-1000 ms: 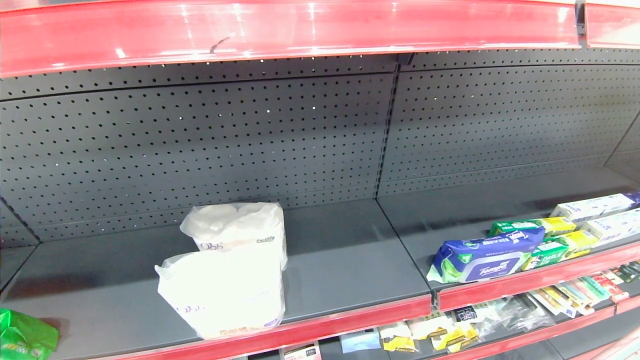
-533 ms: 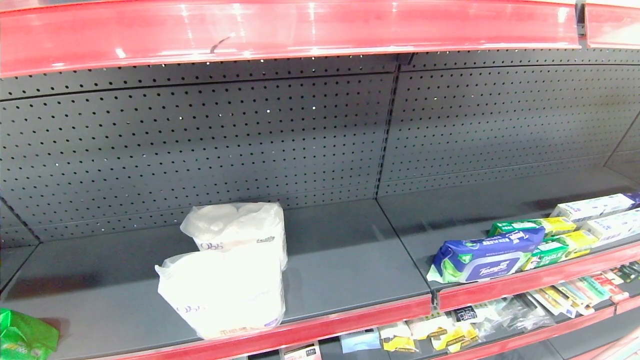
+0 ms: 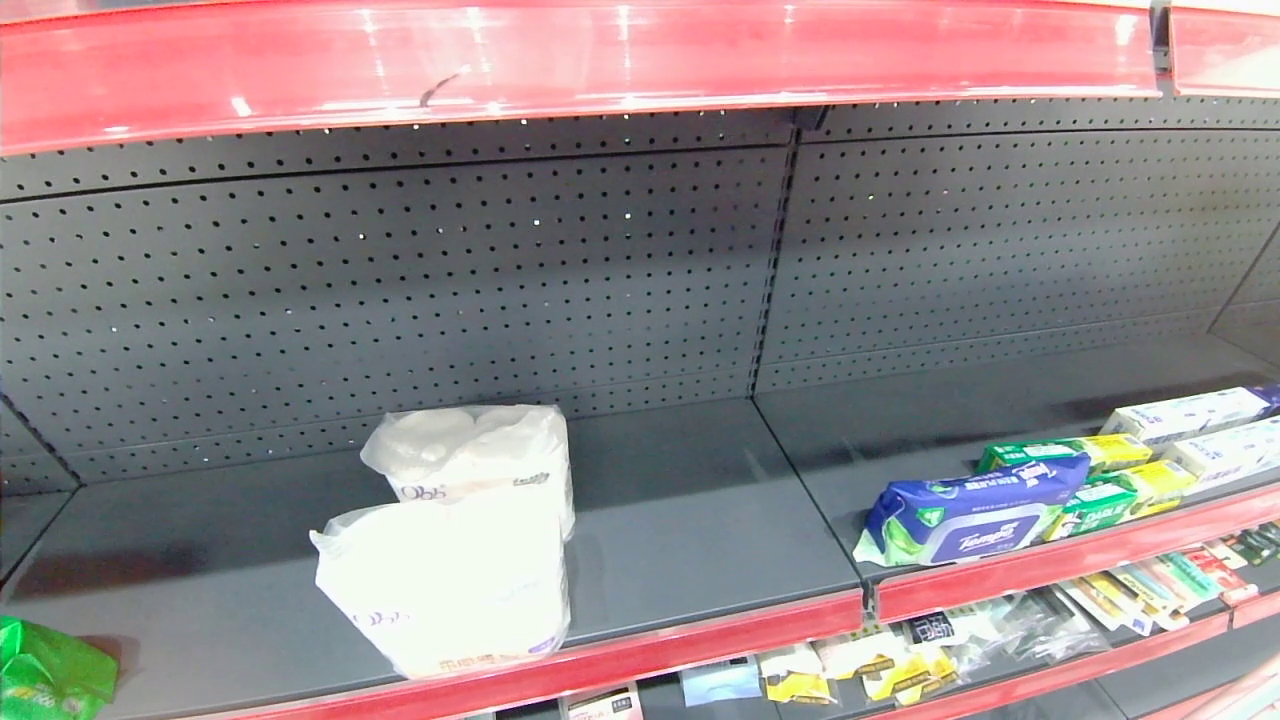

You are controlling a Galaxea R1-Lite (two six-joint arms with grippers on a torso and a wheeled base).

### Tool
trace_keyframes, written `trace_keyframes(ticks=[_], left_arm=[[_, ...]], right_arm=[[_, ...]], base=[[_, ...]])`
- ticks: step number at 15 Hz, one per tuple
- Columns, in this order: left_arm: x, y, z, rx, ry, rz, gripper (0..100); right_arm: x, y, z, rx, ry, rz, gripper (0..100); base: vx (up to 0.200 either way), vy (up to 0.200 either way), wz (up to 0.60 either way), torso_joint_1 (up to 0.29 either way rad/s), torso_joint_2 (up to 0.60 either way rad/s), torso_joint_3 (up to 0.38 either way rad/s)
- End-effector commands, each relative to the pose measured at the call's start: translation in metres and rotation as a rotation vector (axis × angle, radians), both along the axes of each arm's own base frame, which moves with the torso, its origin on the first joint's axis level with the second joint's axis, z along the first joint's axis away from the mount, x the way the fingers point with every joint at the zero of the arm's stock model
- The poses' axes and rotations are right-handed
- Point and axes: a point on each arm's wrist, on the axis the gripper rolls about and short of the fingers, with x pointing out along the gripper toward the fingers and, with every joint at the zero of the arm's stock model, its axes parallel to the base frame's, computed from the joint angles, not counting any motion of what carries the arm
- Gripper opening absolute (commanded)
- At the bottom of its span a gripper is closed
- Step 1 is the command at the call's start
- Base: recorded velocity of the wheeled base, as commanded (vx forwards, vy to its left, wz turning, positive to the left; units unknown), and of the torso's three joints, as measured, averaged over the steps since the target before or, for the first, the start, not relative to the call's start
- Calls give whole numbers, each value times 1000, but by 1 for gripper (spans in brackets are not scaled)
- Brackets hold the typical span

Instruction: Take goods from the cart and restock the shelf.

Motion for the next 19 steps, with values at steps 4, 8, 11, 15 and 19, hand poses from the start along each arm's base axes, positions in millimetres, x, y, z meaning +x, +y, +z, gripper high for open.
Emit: trace_keyframes(ticks=[4,8,11,15,19], left_arm=[[0,0,0,0,2,0,100],[0,0,0,-2,1,0,100],[0,0,0,-3,2,0,100],[0,0,0,-5,1,-1,100],[0,0,0,-5,1,-1,100]], right_arm=[[0,0,0,-1,2,0,100],[0,0,0,-1,0,0,100],[0,0,0,-2,0,0,100],[0,0,0,-5,2,0,100],[0,0,0,-5,2,-4,100]], base=[[0,0,450,2,-2,3],[0,0,600,4,1,2],[0,0,400,0,3,2],[0,0,0,0,0,0],[0,0,0,0,0,0]])
